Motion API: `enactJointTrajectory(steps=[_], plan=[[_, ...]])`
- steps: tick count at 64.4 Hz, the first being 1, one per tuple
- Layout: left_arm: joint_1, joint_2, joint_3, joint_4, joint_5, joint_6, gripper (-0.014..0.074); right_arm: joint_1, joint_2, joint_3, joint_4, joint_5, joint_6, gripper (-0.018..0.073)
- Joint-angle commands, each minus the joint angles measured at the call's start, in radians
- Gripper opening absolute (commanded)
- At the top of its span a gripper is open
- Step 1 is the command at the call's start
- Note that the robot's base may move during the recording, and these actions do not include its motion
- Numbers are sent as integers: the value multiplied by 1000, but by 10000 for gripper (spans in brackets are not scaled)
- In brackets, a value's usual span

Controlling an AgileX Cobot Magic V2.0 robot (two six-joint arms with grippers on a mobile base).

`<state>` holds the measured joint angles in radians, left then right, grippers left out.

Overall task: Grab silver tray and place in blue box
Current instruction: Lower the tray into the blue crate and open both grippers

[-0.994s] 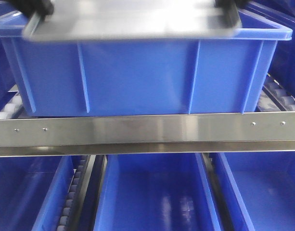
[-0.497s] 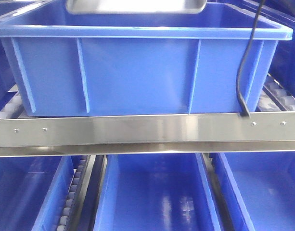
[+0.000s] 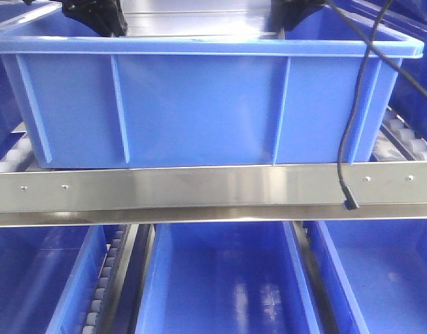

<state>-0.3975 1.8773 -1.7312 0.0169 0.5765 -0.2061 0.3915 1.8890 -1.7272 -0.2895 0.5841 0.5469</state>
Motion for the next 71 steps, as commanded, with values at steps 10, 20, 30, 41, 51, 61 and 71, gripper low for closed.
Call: enactJointTrajectory(steps=[10, 20, 30, 41, 51, 61, 71], plan=[[-27, -60, -43, -86, -141, 1, -3, 19, -61, -44, 39, -156, -14, 52], [-23, -60, -43, -84, -143, 1, 112, 19, -61, -50, 39, -146, -14, 157], [-3, -60, -43, -95, -174, -19, 285, 13, -63, -50, 22, -146, -14, 389], [23, -60, -43, -92, -170, -19, 286, -6, -63, -50, -1, -155, -14, 403], [23, -60, -43, -91, -172, -19, 286, -14, -63, -50, -11, -163, -14, 403], [23, -60, -43, -85, -191, -19, 286, -14, -63, -50, -15, -167, -14, 400], [23, -70, -45, -85, -200, -19, 110, -14, -77, -50, -16, -195, -14, 172]])
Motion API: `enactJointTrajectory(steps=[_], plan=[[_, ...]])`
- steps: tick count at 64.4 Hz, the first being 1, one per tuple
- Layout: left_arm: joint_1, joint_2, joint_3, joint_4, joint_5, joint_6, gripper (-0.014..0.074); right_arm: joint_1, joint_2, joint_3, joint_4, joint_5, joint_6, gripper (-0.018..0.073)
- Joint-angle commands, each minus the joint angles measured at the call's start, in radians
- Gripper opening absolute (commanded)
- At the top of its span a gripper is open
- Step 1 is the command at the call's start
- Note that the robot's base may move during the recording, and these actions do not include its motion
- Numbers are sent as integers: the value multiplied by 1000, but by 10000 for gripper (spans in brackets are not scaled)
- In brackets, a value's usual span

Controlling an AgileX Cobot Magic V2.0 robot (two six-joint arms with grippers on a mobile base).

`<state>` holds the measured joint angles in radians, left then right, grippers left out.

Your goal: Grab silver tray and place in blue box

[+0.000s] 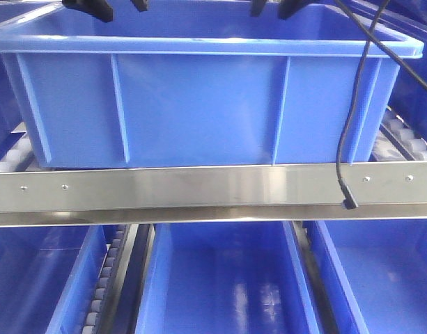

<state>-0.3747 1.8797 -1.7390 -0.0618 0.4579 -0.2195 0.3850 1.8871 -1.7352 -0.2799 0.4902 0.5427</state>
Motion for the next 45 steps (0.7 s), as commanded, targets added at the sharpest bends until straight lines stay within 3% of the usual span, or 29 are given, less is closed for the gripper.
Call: enactJointTrajectory(steps=[1, 4, 9, 20, 27, 36, 45], plan=[[1, -76, -38, -6, -80, -6, 76, -6, -78, -42, -26, -101, -10, 139], [1, -86, -38, -6, -74, -6, -22, -5, -90, -42, -26, -99, -10, 31], [-1, -89, -38, -6, -91, -6, 17, -6, -98, -42, -26, -111, -10, 78], [5, -90, -38, 2, -131, -6, 9, -14, -107, -42, -26, -159, -10, 66], [-4, -137, -18, 79, -108, -4, 4, -13, -148, -25, -40, -217, -19, 51], [-16, -236, 125, 106, -144, -4, 4, -12, -254, 142, -77, -363, -30, 51], [-16, -371, 370, 110, -338, -4, 4, -12, -404, 420, -145, -580, -30, 51]])
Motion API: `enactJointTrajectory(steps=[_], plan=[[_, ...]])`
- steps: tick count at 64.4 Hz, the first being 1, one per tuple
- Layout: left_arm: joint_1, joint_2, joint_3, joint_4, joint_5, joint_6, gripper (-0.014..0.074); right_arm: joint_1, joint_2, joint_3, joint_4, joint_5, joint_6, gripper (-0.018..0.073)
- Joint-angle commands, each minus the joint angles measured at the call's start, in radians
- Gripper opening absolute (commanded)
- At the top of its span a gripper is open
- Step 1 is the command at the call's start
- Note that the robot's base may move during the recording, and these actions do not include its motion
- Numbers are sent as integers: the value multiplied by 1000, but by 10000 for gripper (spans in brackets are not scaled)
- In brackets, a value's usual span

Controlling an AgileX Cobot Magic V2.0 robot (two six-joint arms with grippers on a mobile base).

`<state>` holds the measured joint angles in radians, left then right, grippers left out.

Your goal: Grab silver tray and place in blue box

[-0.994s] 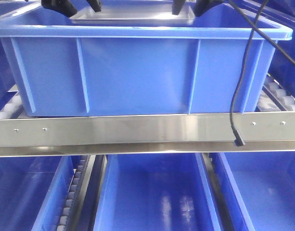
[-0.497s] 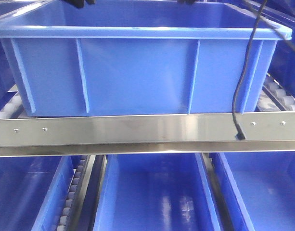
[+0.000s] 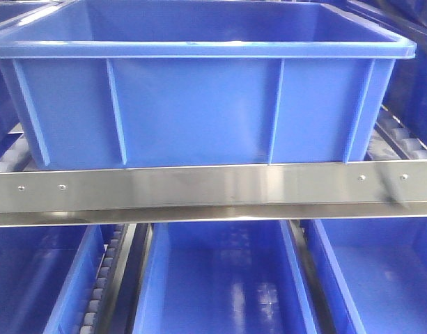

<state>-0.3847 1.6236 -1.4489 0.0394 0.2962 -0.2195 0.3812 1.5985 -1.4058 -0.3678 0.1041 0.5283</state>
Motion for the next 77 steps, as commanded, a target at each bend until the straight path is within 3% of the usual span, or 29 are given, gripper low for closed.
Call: enactJointTrajectory(steps=[1, 12, 21, 38, 54, 77], plan=[[-6, -129, 104, 12, -209, -4, 4, -8, -129, 117, -68, -218, -15, 51], [-6, -332, 433, 40, -468, -4, 4, -8, -323, 434, -139, -449, -15, 51], [-6, -535, 697, 124, -622, -4, 4, -8, -487, 622, -139, -490, -15, 51], [-6, -974, 1064, 128, -623, -4, 2, -8, -839, 920, -142, -468, -15, 51], [-6, -1304, 1246, 129, -610, -4, 1, -8, -1131, 1116, -142, -466, -15, 51], [-6, -1350, 1255, 129, -618, -4, 1, -8, -1183, 1145, -142, -463, -15, 51]])
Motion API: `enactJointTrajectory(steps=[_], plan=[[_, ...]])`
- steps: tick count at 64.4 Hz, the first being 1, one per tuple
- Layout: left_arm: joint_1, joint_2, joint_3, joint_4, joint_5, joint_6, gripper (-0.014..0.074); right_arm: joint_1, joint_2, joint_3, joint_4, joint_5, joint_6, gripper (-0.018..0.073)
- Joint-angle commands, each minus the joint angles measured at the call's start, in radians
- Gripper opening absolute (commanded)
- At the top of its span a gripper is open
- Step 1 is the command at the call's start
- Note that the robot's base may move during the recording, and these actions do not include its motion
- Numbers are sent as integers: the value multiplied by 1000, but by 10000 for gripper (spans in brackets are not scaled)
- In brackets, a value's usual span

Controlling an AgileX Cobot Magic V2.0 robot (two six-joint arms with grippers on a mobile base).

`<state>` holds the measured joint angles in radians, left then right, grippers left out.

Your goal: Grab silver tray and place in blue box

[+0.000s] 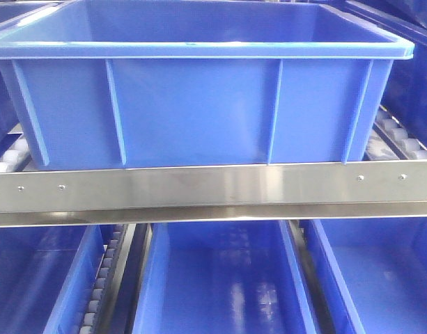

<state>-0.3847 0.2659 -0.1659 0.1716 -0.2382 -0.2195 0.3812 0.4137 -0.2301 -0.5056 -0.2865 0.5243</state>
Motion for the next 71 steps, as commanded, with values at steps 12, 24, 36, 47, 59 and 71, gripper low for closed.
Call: enactJointTrajectory(steps=[12, 24, 36, 47, 59, 71], plan=[[-6, 8, -28, -3, -84, -4, 1, -8, -2, -31, -4, -73, -11, 51], [-6, 8, -28, -3, -84, -4, 1, -60, -88, -21, 160, -5, -107, 51], [-6, 8, -28, -3, -84, -4, 1, -210, -201, 124, 449, -70, -560, 51], [-6, 8, -28, -3, -84, -4, 1, -311, -296, 216, 460, -69, -559, 51], [-6, 8, -28, -3, -84, -4, 1, -332, -398, 240, 460, 81, -557, 51], [-6, 8, -28, -3, -84, -4, 1, -332, -445, 240, 460, 110, -547, 51]])
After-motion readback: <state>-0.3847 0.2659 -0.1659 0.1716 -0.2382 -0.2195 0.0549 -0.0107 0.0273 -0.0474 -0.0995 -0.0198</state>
